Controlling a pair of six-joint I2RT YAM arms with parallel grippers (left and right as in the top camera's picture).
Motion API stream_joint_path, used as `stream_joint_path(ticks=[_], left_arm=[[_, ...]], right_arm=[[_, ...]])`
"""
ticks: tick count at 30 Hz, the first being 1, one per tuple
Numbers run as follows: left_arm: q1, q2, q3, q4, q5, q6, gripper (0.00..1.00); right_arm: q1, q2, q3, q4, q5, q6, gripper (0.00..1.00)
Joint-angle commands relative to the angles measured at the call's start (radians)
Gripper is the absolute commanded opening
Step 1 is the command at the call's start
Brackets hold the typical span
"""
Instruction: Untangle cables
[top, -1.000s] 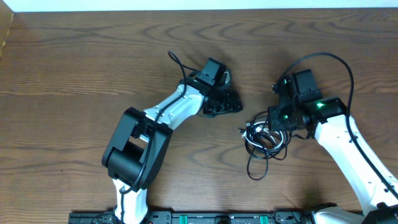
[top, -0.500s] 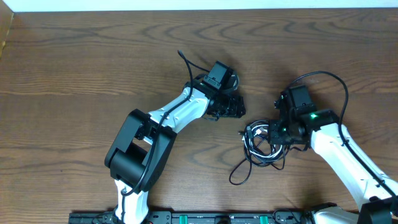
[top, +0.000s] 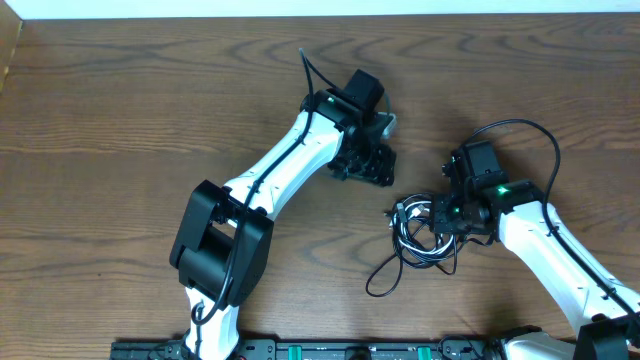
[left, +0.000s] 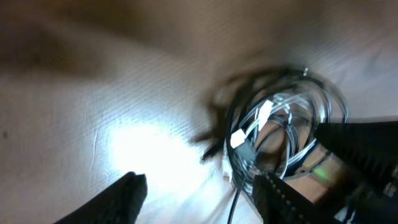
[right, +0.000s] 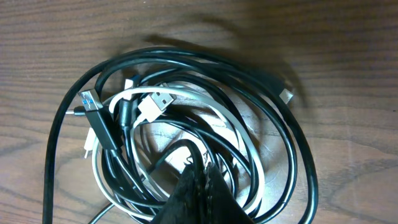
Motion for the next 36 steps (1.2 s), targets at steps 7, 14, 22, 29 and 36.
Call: stream_joint_path(ticks=[7, 14, 22, 29, 36], left_arm=[[-0.071, 0.008, -0.011, -0.110, -0.003, 0.079, 0.66], [-0.117, 0.008, -0.039, -0.143, -0.011, 0.056, 0.67], [-0.147, 0.008, -0.136, -0.074, -0.013, -0.032, 0.68], [-0.193, 0.008, -0.140, -0.024, -0.005, -0.032, 0.69], [-0.218, 0.008, -0.142, -0.010, -0.063, -0.147, 0.68]], right_arm=[[-0.004, -0.001, -0.009, 0.002, 0.004, 0.010, 0.01], [-0.004, -0.001, -0.009, 0.003, 0.004, 0.010, 0.01], [-0.004, -0.001, -0.009, 0.014, 0.004, 0.010, 0.01], [-0.004, -0.001, -0.009, 0.013, 0.004, 0.010, 0.01], [-0.004, -0.001, -0.009, 0.013, 0.004, 0.010, 0.01]])
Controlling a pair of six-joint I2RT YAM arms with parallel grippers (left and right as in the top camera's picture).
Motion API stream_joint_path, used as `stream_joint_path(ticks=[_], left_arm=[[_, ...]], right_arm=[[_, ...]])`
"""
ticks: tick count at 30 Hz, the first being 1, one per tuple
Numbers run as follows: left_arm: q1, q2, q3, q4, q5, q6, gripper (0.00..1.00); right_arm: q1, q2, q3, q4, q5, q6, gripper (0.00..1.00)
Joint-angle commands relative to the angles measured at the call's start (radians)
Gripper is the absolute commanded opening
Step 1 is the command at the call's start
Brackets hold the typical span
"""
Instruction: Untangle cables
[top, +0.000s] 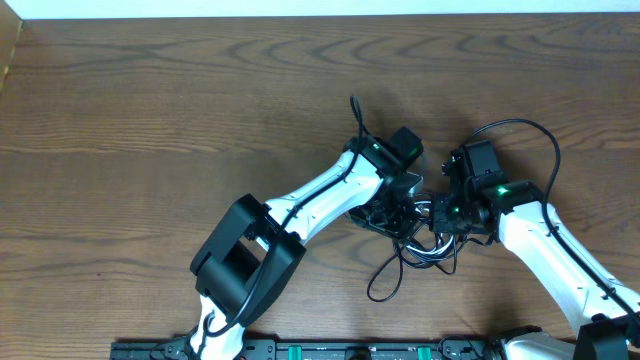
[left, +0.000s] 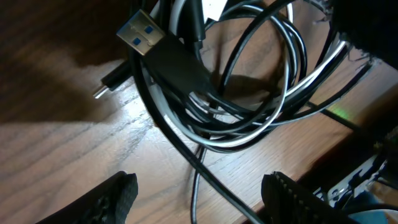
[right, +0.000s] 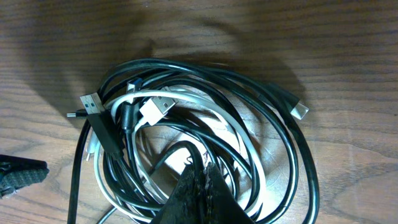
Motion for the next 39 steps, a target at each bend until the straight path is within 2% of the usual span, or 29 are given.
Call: stream_joint_path(ticks=[1, 5, 8, 10, 11, 12, 17, 23, 28, 31, 39], left_arm=[[-0.010, 0.008, -0.006, -0.003, -0.098, -0.132, 0.68], [-0.031, 0.008, -0.038, -0.002, -0.254, -0.262, 0.63], [-0.040, 0.008, -0.059, 0.011, -0.262, -0.278, 0.54], [-0.038, 0.008, -0.058, 0.013, -0.262, -0.277, 0.39], [-0.032, 0.007, -0.056, 0.013, -0.263, -0.277, 0.20], [-0.024, 0.007, -0.051, 0.012, -0.265, -0.272, 0.07], [0.064, -0.022, -0.013, -0.003, -0.295, -0.256, 0.07], [0.286, -0.137, -0.013, 0.009, -0.294, -0.320, 0.07], [0.420, -0.150, -0.018, -0.022, -0.295, -0.341, 0.07], [0.471, -0.149, -0.045, -0.023, -0.294, -0.346, 0.08], [0.487, -0.148, -0.165, -0.023, -0.187, -0.348, 0.08]], right_arm=[[-0.004, -0.001, -0.006, 0.002, 0.004, 0.010, 0.01], [-0.004, -0.001, -0.006, 0.002, 0.001, 0.010, 0.01], [-0.004, -0.001, -0.006, 0.003, -0.003, 0.010, 0.01], [-0.004, -0.001, -0.006, 0.003, -0.003, 0.010, 0.01], [-0.004, -0.001, -0.006, 0.006, -0.003, 0.010, 0.01], [-0.004, -0.001, -0.006, 0.006, -0.003, 0.010, 0.01], [-0.004, -0.001, -0.006, 0.014, -0.003, 0.010, 0.01], [-0.004, -0.001, -0.006, 0.055, -0.002, 0.010, 0.01], [-0.004, -0.001, -0.006, 0.099, 0.064, 0.051, 0.01], [-0.004, 0.002, -0.008, 0.121, 0.136, 0.111, 0.01], [0.008, 0.089, -0.019, 0.108, 0.064, 0.119, 0.01]])
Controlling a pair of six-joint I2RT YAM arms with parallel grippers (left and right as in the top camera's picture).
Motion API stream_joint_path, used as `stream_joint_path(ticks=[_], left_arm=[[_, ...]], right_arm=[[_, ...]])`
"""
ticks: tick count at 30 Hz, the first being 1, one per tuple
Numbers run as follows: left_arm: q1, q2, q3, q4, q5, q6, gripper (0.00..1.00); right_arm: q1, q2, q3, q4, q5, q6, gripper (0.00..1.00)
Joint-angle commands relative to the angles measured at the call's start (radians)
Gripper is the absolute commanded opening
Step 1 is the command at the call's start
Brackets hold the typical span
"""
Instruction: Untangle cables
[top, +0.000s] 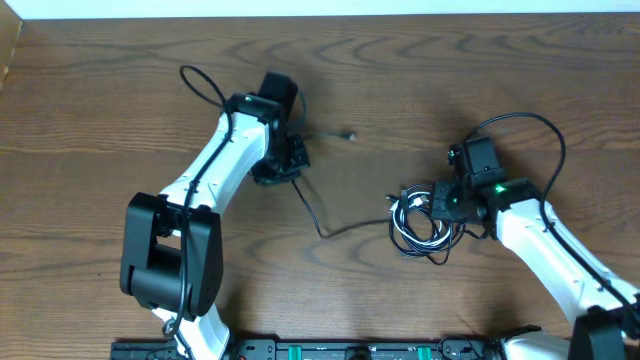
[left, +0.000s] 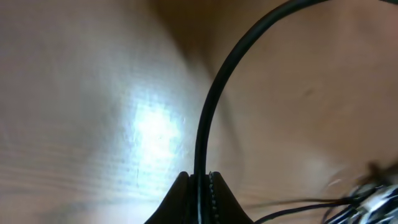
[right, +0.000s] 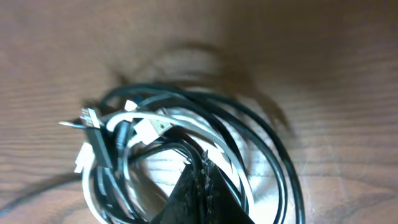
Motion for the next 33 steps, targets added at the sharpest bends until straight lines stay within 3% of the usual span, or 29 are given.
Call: stream_joint_path(ticks=[1, 7, 9, 16, 19, 23, 24, 33], left_arm=[[-0.011, -0.002, -0.060, -0.003, 0.073, -0.008, 0.08], [-0.047, -0.002, -0.128, 0.021, 0.074, -0.007, 0.08], [-0.061, -0.002, -0.142, 0.020, 0.074, -0.007, 0.14], [-0.108, -0.002, -0.163, 0.014, 0.074, -0.007, 0.17], [-0.122, -0.002, -0.163, 0.014, 0.074, -0.007, 0.29], [-0.124, -0.005, -0.149, 0.002, 0.074, 0.081, 0.65], [-0.118, -0.006, -0.134, -0.011, 0.072, 0.096, 0.69], [-0.084, -0.030, 0.132, -0.200, -0.063, 0.140, 0.81]], right_arm=[[0.007, 0.066, -0.021, 0.002, -0.011, 0.026, 0.01], [0.006, 0.197, -0.026, 0.145, -0.011, 0.021, 0.01], [0.006, 0.234, -0.026, 0.231, -0.011, 0.001, 0.01], [0.000, 0.319, -0.025, 0.535, -0.002, -0.155, 0.01], [-0.008, 0.325, -0.023, 0.641, -0.001, -0.189, 0.01], [-0.018, 0.322, 0.027, 0.668, -0.123, -0.212, 0.01], [-0.019, 0.322, 0.047, 0.662, -0.174, -0.229, 0.01], [-0.019, 0.322, 0.230, 0.404, -0.284, -0.242, 0.01]])
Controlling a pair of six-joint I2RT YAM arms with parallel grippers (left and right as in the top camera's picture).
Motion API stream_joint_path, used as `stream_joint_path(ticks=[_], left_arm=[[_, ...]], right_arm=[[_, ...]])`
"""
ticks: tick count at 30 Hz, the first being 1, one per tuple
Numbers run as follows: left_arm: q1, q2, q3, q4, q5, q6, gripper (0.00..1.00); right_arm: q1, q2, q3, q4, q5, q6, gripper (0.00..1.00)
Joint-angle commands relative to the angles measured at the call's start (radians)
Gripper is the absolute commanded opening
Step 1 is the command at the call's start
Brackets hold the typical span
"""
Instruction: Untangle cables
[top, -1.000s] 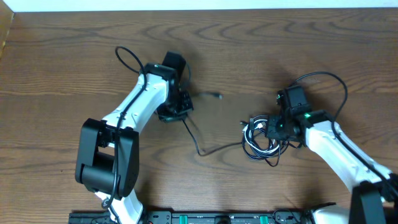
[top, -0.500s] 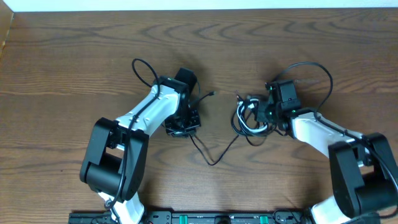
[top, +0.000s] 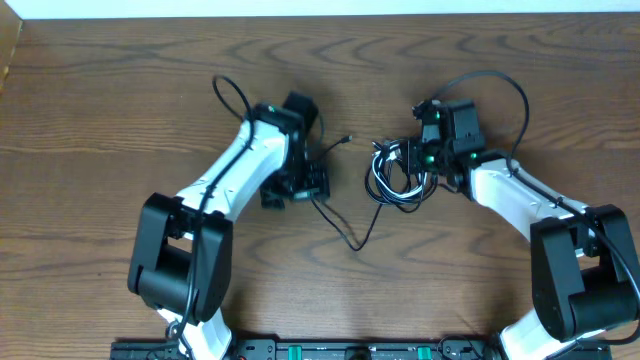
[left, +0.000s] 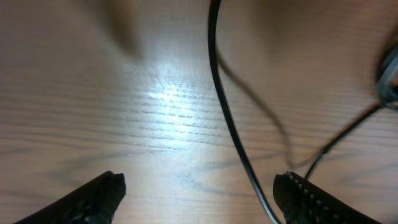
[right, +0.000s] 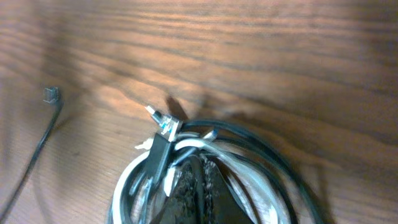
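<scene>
A coil of black and white cables (top: 393, 172) lies right of centre; my right gripper (top: 418, 164) is shut on it. In the right wrist view the shut right gripper (right: 202, 186) pinches strands of the coil (right: 149, 168), plugs sticking out at its top. One thin black cable (top: 330, 220) trails out of the coil, loops toward the front and ends in a small plug (top: 346, 138), also seen as the plug (right: 51, 94). My left gripper (top: 293, 190) stands open over that cable (left: 225, 112). In its own view the left gripper (left: 199, 199) holds nothing.
The wooden table (top: 120, 100) has a pale edge along the back. A black rail (top: 320, 350) with the arm bases runs along the front. Each arm carries its own looping black lead, one at the left arm (top: 228, 95), one at the right (top: 510, 90).
My left gripper has let go of the thin black cable and now stands open above it, slightly right of before. My right gripper has carried the coil back and to the left.
First my left gripper was open beside the coil, the right shut on it. Then the left was open at the coil's edge. Then it was shut on one black cable, well left of the coil. Now that cable lies loose and the coil sits further back.
</scene>
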Motion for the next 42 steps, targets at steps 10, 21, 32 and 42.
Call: stream_joint_path(ticks=[10, 21, 32, 42], left_arm=[[-0.016, -0.016, 0.212, 0.087, 0.010, 0.058, 0.79], [-0.129, 0.105, 0.212, 0.269, 0.137, 0.068, 0.77], [-0.211, 0.224, 0.212, 0.477, 0.136, -0.071, 0.70], [-0.224, 0.337, 0.212, 0.542, 0.045, -0.131, 0.55]], right_arm=[[-0.029, 0.004, 0.159, -0.351, -0.048, -0.019, 0.01], [-0.094, 0.004, 0.216, -0.511, -0.059, -0.019, 0.01], [-0.092, 0.004, 0.216, -0.510, -0.059, -0.019, 0.01], [-0.092, 0.004, 0.216, -0.492, -0.114, -0.029, 0.01]])
